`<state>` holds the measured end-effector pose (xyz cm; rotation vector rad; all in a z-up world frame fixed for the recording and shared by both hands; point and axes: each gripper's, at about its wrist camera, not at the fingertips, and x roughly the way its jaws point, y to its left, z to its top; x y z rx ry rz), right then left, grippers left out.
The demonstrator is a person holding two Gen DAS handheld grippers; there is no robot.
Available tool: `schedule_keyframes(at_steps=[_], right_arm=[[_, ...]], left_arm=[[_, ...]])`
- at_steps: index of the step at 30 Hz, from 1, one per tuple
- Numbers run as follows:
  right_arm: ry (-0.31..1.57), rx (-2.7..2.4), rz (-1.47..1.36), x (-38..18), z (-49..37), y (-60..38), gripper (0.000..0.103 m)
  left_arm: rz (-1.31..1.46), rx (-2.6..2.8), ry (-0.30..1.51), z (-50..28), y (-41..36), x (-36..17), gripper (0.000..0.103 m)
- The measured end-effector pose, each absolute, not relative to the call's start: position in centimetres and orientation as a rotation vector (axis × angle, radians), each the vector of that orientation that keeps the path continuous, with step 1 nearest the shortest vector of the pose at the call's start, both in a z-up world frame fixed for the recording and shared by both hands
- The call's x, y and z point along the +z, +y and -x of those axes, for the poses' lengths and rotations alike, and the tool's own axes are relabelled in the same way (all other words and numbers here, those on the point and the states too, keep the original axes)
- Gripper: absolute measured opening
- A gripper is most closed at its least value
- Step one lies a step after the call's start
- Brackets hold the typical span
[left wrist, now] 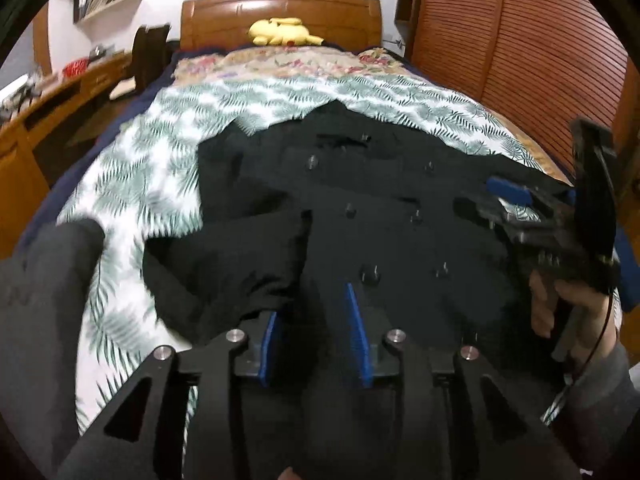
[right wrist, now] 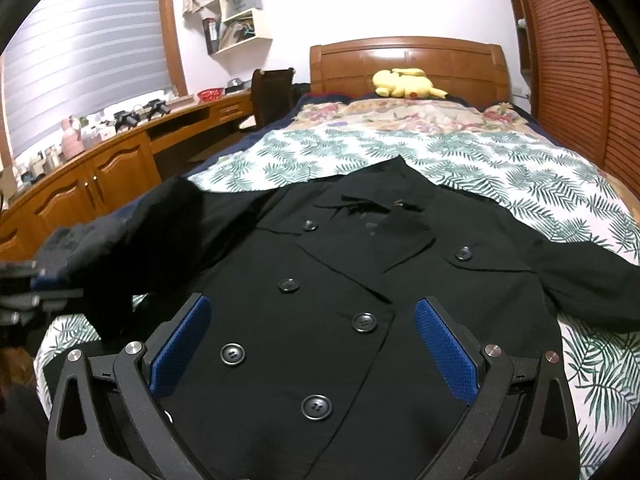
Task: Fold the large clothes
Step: 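Carry the held sleeve across the coat front and open the left tool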
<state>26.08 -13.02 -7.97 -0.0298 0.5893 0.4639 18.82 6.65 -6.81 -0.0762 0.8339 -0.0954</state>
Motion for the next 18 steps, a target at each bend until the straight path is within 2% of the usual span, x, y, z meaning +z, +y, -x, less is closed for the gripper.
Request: schedule_keyframes(at_steps=[18], right_arm=[[0.61,0.591,0.127,-9.1,-24.0,-6.6,0.103]], left_arm=[[0.134,0.039,0.737,-12.0,13.2,-7.9,0.036]])
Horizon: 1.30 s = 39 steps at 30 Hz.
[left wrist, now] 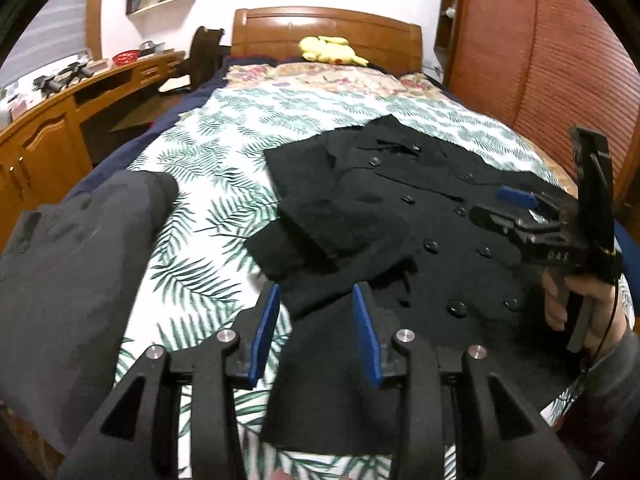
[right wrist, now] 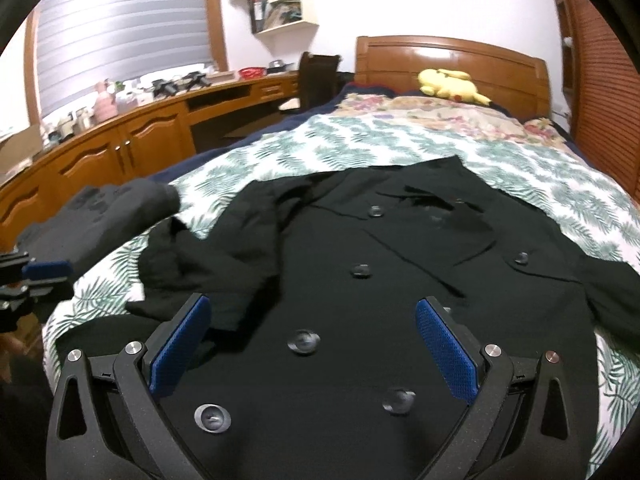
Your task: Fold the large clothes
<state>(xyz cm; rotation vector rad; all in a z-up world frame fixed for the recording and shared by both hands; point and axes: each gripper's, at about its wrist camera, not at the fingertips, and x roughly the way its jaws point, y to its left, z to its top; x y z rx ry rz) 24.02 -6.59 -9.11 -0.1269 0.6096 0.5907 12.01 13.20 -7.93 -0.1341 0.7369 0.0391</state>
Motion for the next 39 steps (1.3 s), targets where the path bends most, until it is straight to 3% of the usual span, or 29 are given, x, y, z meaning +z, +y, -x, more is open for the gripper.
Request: schedule_keyframes(at_steps=[11,21,24,26,27,29,32,39], right_arm=[[0.651,0.718,0.235,-8.7,-24.2,4.5,0.103],[0.737,0.719,0.474,-14.5,-24.7,10.8,0.103],[0.744,0.719,0.505,-15.1,-25.0,10.9,0.086],[0.753,0.698,0.528,-15.4,-25.3,10.8,0.06],[0.763,0.693,0.533,-15.6,-25.5,10.4,0.055],[0.778,0.657,0.544,-16.0,-25.9,9.7,0.031],[0.751,0.609,0.55,-15.5,-25.7,7.8,0.015],[0.617,0.576,0.366,-10.6,-24.1,0.8,0.013]], left_arm=[[0.17,0.137,0.675,-10.0,17.9,-8.8,0.038],[0.177,0.114,0.674,-9.0,19.0,-10.2,0.038],[0.165,0.098,0.67,-8.8,18.6,-9.9,0.038],[0.166,0.092,0.658,-8.6,18.5,-9.5,0.038],[0.167,0.089,0.648,-8.4,18.4,-9.4,0.038],[0.175,0.084,0.636,-8.2,18.4,-9.0,0.038],[0.183,0.078,0.623,-8.0,18.1,-8.8,0.038],[0.17,0.038,0.598,-8.3,16.5,-8.1,0.039]])
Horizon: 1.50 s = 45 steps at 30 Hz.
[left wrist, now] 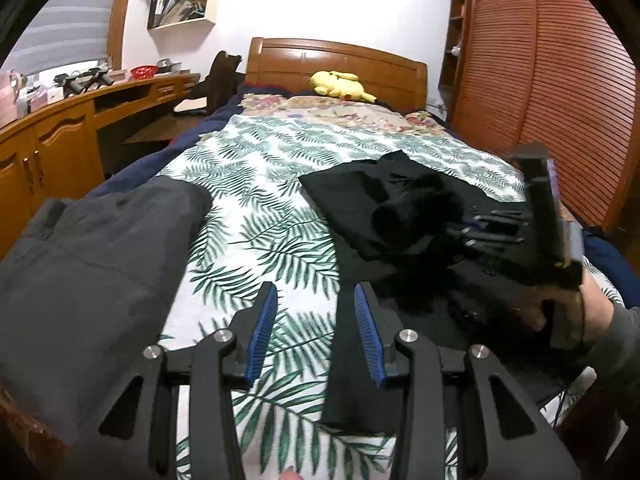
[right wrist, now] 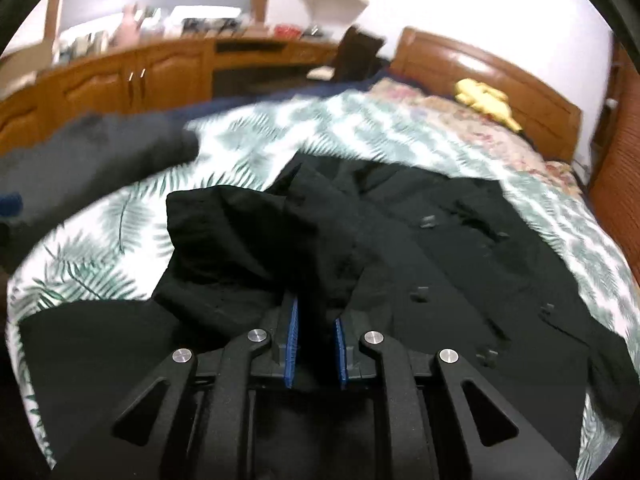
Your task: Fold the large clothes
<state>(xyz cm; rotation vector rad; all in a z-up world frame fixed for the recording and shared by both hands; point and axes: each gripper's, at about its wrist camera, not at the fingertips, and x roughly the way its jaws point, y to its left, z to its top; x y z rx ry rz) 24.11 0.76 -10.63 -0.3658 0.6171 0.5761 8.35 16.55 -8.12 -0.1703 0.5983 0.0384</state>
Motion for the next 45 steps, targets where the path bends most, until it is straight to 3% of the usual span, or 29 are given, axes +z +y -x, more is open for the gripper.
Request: schedule_keyframes(at_steps=[9,22,27,31,32,45], right_arm=[[0.543,0.517,0.23,-6.5,-21.4,-5.7,0.013],[0.617,0.348,0.216,-8.7,-21.4,-11.5,0.013],[0.668,0.319,0.139,-9.5,-21.6,-14.4,0.03],[0.684,0.298,0.11,-9.7,-21.1,-16.4,0.055],[0.693,0.296,0.1,-9.8,-20.9,-16.9,0.057],[0.675,0.308,0.112,-7.5,-16.6,-18.5,0.058]], left_arm=[[0.155,-0.046,0.587,-10.2,13.0,-7.4,0.039],[0.129,-0.165,0.572,-13.3,7.0,-6.3,0.039],[0.102,-0.186,0.586,-13.7,5.7,-6.5,0.039],[0.094,-0.195,0.588,-13.5,5.1,-6.5,0.039],[0.09,-0.195,0.59,-13.5,5.1,-6.5,0.039],[0.05,-0.196,0.592,-13.4,3.8,-6.5,0.039]])
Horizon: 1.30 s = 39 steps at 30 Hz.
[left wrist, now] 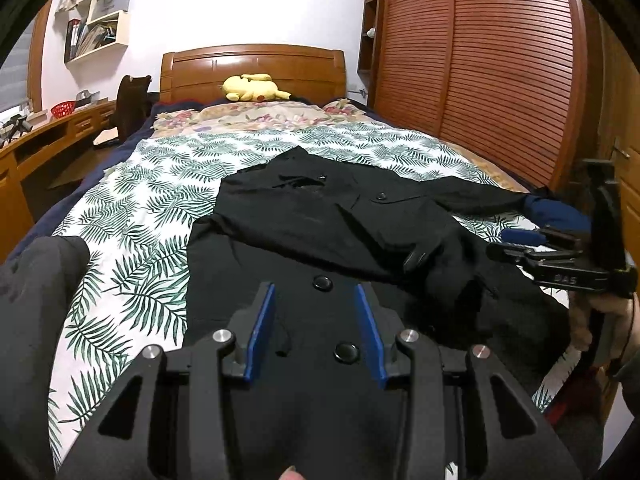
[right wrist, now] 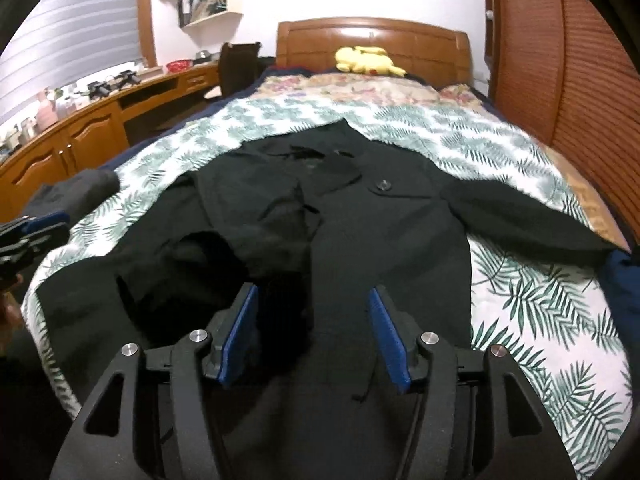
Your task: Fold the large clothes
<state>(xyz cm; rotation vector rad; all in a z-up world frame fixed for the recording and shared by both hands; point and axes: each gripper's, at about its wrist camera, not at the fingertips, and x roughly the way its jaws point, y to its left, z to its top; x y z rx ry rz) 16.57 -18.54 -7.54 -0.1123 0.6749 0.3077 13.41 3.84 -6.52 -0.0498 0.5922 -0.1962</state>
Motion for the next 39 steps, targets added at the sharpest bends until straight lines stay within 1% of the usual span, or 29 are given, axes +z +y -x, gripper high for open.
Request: schedule_keyframes(at_steps=[6,10,23,28,29,30,31,32,34,35,39], right_arm=[[0.656,0.385,0.171,-6.4,-14.5,-15.7,0.058],[0.682,0.463,0.207,-7.2,-13.6,-12.9,0.058],[0.833,0.567,0.251,-12.8,-15.2,-6.9,0.058],[0.864,0.535,0.337,-14.8,-15.9,-6.0,0.059],[0.857,0.533,0.351,-14.9,-15.9,-6.1,0.057],[0.852,0.533,0.355,-15.0,-15.9,-6.2,0.051],[0.846,0.528,0.367,-15.0,-15.9,-6.3,0.03],[0.837,0.518,0.395,-15.0,-15.8,-6.3,0.02],[0.84,0.546,0.399,-14.8,-15.7,-6.7,0.008],[0.838,0.55,0.384,-14.5,-15.7,-7.2,0.006],[0.792,0.561,0.324,-12.3,-15.1,-8.7,0.004]], left_arm=[[0.058,-0.189,0.59,-13.4,4.1,-6.5,0.039],[0.068,-0.182,0.582,-13.2,4.4,-6.3,0.04],[0.088,-0.135,0.565,-13.2,5.7,-6.1,0.04],[0.084,-0.128,0.568,-13.3,5.7,-6.2,0.04],[0.084,-0.129,0.569,-13.3,5.7,-6.2,0.04],[0.084,-0.129,0.568,-13.3,5.7,-6.2,0.04],[0.083,-0.13,0.568,-13.3,5.7,-6.2,0.04],[0.081,-0.13,0.568,-13.3,5.6,-6.3,0.04],[0.08,-0.13,0.569,-13.3,5.6,-6.3,0.04],[0.079,-0.131,0.569,-13.3,5.6,-6.3,0.04],[0.07,-0.139,0.574,-13.4,5.3,-6.4,0.04]])
